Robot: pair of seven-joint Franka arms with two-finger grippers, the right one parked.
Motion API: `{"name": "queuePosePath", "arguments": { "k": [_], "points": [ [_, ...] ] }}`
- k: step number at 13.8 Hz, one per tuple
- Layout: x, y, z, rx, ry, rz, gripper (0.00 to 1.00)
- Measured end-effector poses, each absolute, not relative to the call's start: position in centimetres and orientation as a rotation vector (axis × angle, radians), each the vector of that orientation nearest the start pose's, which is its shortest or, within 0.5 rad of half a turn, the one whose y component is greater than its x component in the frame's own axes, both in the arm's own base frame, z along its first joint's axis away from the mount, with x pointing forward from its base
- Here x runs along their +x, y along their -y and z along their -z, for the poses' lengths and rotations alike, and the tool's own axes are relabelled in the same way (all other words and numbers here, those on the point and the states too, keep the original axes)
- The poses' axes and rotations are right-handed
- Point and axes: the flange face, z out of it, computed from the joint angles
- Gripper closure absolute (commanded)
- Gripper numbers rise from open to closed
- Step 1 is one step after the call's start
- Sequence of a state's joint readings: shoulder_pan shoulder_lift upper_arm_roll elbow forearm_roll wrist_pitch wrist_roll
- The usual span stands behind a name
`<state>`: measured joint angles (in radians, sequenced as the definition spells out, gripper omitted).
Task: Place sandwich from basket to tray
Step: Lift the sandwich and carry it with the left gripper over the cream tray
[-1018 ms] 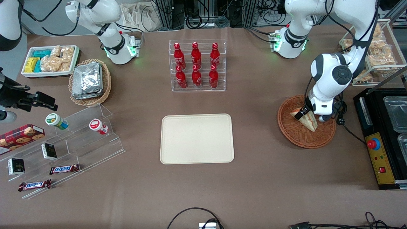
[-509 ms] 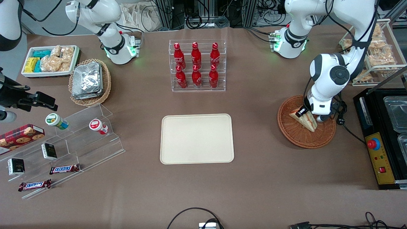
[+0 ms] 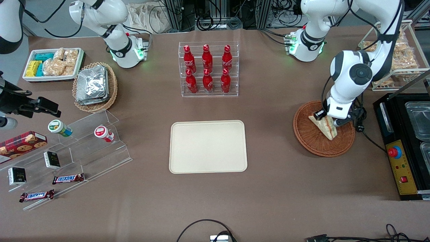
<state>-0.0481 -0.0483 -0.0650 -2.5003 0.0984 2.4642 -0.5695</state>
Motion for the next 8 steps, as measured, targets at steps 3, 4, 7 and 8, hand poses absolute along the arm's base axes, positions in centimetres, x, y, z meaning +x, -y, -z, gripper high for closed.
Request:
{"name": "queuePosePath", "arguments": {
  "k": [3,4,7,8],
  "points": [
    [46.4,6.0,-34.1,-3.065,0.346,0.138,0.63],
    [46.5,6.5,-34.8,-3.071,0.278,0.16,0.63],
    [46.6,9.5,-36.0,-3.077,0.123,0.207,0.63],
    [46.8,10.8,-36.7,-3.078,0.078,0.226,0.62]
  ]
}}
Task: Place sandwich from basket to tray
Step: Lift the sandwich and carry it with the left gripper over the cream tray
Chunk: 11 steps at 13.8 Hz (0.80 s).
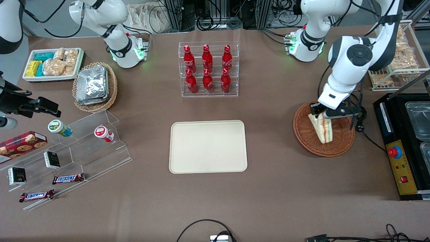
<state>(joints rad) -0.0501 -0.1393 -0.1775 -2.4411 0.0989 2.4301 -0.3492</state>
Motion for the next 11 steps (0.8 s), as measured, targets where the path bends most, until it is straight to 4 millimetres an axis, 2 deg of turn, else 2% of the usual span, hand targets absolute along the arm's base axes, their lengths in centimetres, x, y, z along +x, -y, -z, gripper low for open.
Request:
{"name": "queuePosePath", "arguments": {
  "k": [6,8,11],
  "points": [
    [47.9,16.6,-41.0,-3.047,-0.247,0.198,0.62],
    [48.8,19.7,-41.9,-3.048,-0.328,0.182,0.6],
    [50.3,24.6,-41.9,-3.081,-0.375,0.143,0.59]
  ]
}}
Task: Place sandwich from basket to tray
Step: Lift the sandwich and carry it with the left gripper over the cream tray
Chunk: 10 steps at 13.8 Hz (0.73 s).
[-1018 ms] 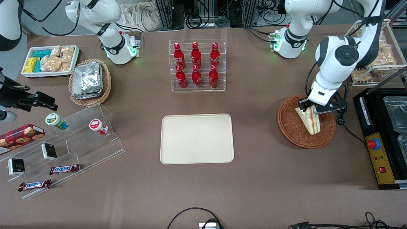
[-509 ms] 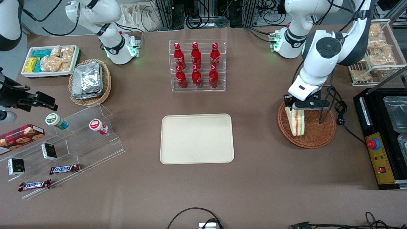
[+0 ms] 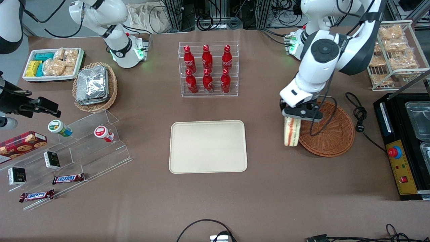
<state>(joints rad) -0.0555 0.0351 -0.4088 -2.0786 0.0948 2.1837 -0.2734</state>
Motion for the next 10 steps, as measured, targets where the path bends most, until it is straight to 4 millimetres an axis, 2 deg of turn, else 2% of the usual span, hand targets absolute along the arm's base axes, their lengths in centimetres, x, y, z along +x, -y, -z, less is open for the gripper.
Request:
{"name": "queuePosePath", "arguments": {
  "k": [4,8,10],
  "points": [
    [51.8,29.5,-41.2,-3.153,-0.331,0.125,0.6],
    [53.0,32.9,-40.6,-3.218,-0.288,0.1,0.6],
    [52.9,35.0,-39.8,-3.231,-0.312,0.079,0.59]
  ]
}}
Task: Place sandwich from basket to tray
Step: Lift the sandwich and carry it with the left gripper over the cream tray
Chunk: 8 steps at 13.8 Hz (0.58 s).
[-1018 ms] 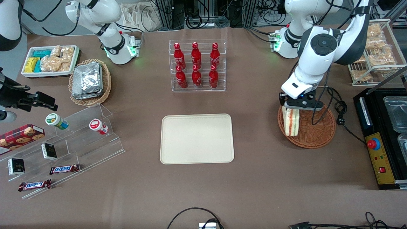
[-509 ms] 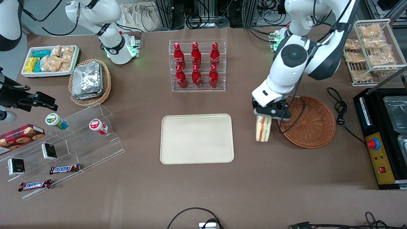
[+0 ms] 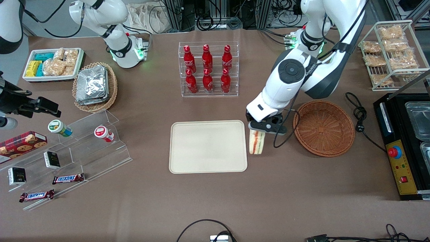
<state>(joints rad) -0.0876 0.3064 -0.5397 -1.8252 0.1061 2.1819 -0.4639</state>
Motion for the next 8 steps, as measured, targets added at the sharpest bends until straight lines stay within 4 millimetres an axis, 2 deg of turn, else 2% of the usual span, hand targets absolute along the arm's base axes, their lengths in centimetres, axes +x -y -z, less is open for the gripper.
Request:
{"name": "queuePosePath", "arguments": {
  "k": [3,6,8],
  "points": [
    [53.2,37.7,-37.8,-3.193,-0.245,0.103,0.59],
    [53.4,40.7,-34.8,-3.18,-0.23,0.087,0.59],
    [53.8,41.8,-32.9,-3.185,-0.222,0.056,0.59]
  ]
}}
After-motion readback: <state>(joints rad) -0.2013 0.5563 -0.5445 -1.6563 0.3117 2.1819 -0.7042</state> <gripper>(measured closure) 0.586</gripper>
